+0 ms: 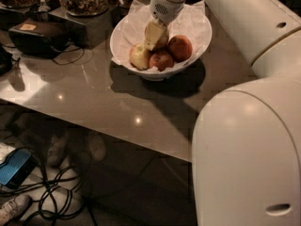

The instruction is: Pick apple from white bowl

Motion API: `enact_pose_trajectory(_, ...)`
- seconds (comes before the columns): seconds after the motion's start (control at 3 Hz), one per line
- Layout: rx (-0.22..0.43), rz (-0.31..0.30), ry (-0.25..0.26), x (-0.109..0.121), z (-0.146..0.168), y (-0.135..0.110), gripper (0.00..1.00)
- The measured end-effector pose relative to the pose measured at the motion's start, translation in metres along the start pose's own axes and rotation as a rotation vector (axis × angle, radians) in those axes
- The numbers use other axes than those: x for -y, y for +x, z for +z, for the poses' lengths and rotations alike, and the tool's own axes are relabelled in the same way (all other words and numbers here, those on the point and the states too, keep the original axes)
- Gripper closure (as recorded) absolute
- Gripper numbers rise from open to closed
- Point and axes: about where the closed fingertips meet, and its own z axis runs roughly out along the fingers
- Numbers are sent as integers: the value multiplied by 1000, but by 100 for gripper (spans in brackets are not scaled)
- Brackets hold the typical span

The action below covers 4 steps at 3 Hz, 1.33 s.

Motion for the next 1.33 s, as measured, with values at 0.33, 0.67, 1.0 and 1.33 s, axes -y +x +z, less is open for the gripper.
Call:
enact_pose_trajectory(0.33, 0, 0, 0, 0, 0, 0, 81)
enact_pose_trajectory(0.67, 21, -6, 9, -1, -9, -3, 100)
enact_pose_trajectory(1.0, 76, -33, 4, -15, -51, -16, 100)
enact_pose_trajectory(1.33, 152, -98, -6, -33, -100, -29, 100)
